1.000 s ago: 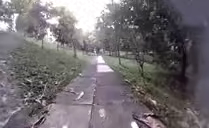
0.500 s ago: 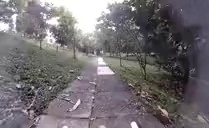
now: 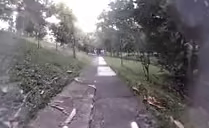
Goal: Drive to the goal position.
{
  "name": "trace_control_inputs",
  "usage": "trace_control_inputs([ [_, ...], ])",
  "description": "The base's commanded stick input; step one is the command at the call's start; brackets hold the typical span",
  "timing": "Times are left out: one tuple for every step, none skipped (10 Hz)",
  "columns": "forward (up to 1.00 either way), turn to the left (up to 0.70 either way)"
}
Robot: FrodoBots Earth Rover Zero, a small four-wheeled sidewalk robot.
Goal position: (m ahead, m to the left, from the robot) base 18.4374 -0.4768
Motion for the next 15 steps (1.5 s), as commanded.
trace_control_inputs([
  [0.70, -0.09],
  [0.70, -0.05],
  [0.70, -0.01],
  [0.70, 0.00],
  [0.70, 0.00],
  [0.70, -0.01],
  [0.70, -0.07],
  [0.70, -0.08],
  [0.70, -0.08],
  [0.70, -0.08],
  [0.70, -0.08],
  [0.70, -0.08],
  [0.70, -0.08],
  [0.70, -0.08],
  [0.70, -0.08],
])
